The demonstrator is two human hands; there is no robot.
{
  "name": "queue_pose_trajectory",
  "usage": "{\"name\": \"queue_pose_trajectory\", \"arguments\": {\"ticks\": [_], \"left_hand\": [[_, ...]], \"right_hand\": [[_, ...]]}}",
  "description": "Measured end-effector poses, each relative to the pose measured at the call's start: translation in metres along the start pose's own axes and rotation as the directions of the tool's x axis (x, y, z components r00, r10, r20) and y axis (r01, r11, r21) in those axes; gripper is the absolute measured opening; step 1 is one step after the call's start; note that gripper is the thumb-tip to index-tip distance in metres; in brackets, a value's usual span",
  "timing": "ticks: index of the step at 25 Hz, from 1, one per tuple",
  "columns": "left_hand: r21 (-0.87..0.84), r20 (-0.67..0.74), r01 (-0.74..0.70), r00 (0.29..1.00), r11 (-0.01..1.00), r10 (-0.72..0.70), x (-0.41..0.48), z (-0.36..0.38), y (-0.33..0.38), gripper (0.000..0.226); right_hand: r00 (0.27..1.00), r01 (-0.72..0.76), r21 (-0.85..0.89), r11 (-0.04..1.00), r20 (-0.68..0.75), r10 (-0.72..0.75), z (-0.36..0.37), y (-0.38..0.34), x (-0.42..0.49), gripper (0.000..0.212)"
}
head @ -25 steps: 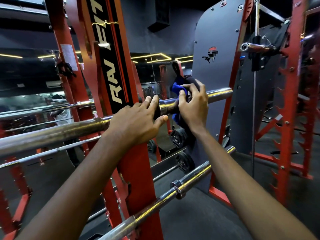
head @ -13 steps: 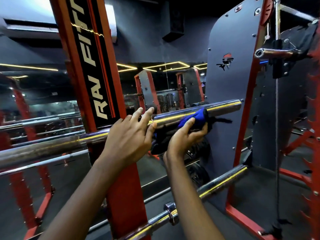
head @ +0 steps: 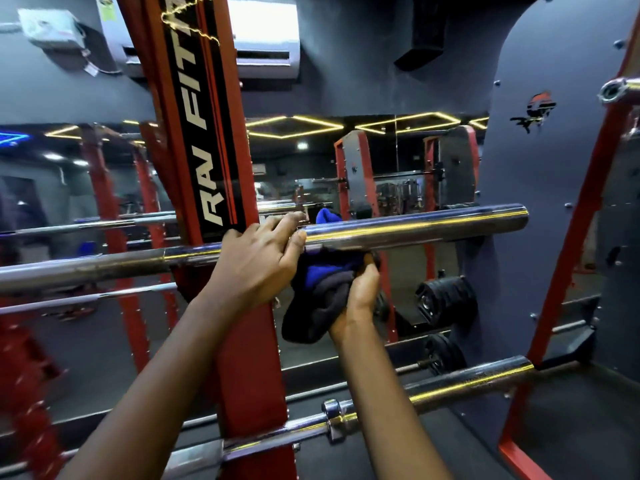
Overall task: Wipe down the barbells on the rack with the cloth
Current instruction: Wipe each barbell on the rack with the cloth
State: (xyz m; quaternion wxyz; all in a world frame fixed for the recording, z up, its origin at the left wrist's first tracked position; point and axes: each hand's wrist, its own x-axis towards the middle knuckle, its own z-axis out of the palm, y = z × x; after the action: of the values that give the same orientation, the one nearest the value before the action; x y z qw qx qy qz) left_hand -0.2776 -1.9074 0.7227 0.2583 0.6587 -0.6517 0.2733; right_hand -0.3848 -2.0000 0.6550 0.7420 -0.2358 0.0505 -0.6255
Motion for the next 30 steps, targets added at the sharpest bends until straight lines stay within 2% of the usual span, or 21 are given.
{"name": "queue_pose_trajectory", "arguments": {"ticks": [2,3,4,6,7,9,11,13,14,15,16,18,21,22,24,26,27,28,30], "left_hand": [[-0.020,0.013,-0.002,1.000,1.000,0.002,0.001,-0.002,0.006,0.058],[-0.029,0.018,0.013,1.000,0.999,-0.013,0.003,-0.001,0.006,0.053],[-0.033,0.029,0.022,0.999,0.999,-0.021,0.003,-0.001,0.007,0.046],[-0.031,0.057,0.042,0.998,0.999,-0.040,0.006,-0.001,0.015,0.038],[-0.025,0.072,0.050,0.996,0.998,-0.048,0.007,0.000,0.020,0.037],[-0.052,0.106,0.050,0.993,0.997,-0.044,0.011,0.000,0.028,0.038],[-0.096,0.112,0.056,0.993,0.994,-0.045,0.012,0.000,0.031,0.039],[-0.090,0.090,0.058,0.995,0.994,-0.050,0.011,0.001,0.030,0.039],[-0.075,0.079,0.058,0.996,0.996,-0.052,0.010,0.001,0.030,0.039],[-0.066,0.076,0.064,0.995,0.996,-0.059,0.009,0.002,0.030,0.039],[-0.062,0.071,0.061,0.996,0.996,-0.056,0.007,0.003,0.030,0.038],[-0.055,0.048,0.053,0.998,0.997,-0.051,0.005,0.004,0.031,0.037],[-0.018,0.050,0.048,0.998,0.999,-0.047,0.004,0.001,0.033,0.037],[0.010,0.050,0.042,0.998,0.999,-0.043,0.006,-0.001,0.035,0.040],[0.080,0.036,0.031,0.999,0.996,-0.034,0.013,-0.003,0.041,0.048],[0.132,0.014,0.006,1.000,0.991,-0.008,0.022,0.001,0.047,0.051],[0.155,-0.008,-0.015,1.000,0.988,0.016,0.024,0.005,0.048,0.051],[0.169,-0.038,-0.036,0.998,0.985,0.043,0.023,0.009,0.047,0.051],[0.164,-0.098,-0.070,0.991,0.984,0.087,0.020,0.016,0.044,0.048]], "right_hand": [[0.994,0.037,-0.081,0.996,-0.100,-0.045,-0.006,-0.005,-0.008,0.049],[0.970,0.115,-0.169,0.979,-0.193,-0.147,-0.012,-0.008,-0.012,0.042],[0.909,0.231,-0.270,0.935,-0.282,-0.306,-0.018,-0.012,-0.016,0.032],[0.771,0.487,-0.348,0.801,-0.260,-0.582,-0.026,-0.028,-0.029,0.012],[0.705,0.577,-0.395,0.715,-0.201,-0.680,-0.028,-0.036,-0.035,0.009],[0.603,0.658,-0.551,0.513,-0.022,-0.797,-0.029,-0.049,-0.043,0.021],[0.522,0.687,-0.693,0.219,0.260,-0.813,-0.024,-0.057,-0.044,0.032],[0.454,0.640,-0.744,-0.192,0.568,-0.687,-0.017,-0.064,-0.035,0.039],[0.448,0.590,-0.724,-0.357,0.661,-0.602,-0.014,-0.069,-0.027,0.040],[0.450,0.545,-0.699,-0.463,0.709,-0.542,-0.012,-0.075,-0.019,0.040],[0.460,0.509,-0.689,-0.516,0.724,-0.514,-0.010,-0.084,-0.013,0.040],[0.503,0.427,-0.731,-0.532,0.681,-0.532,-0.009,-0.113,-0.001,0.041],[0.617,0.249,-0.867,-0.431,0.486,-0.619,-0.010,-0.156,0.009,0.044],[0.643,0.232,-0.872,-0.432,0.470,-0.604,-0.008,-0.159,0.007,0.044],[0.659,0.312,-0.788,-0.531,0.582,-0.476,-0.002,-0.141,-0.003,0.046],[0.610,0.438,-0.635,-0.636,0.730,-0.309,-0.003,-0.122,-0.011,0.046],[0.581,0.479,-0.592,-0.649,0.768,-0.271,-0.005,-0.123,-0.010,0.046],[0.574,0.502,-0.598,-0.625,0.771,-0.276,-0.007,-0.132,-0.006,0.047],[0.605,0.494,-0.710,-0.502,0.696,-0.388,-0.016,-0.161,0.004,0.051]]}}
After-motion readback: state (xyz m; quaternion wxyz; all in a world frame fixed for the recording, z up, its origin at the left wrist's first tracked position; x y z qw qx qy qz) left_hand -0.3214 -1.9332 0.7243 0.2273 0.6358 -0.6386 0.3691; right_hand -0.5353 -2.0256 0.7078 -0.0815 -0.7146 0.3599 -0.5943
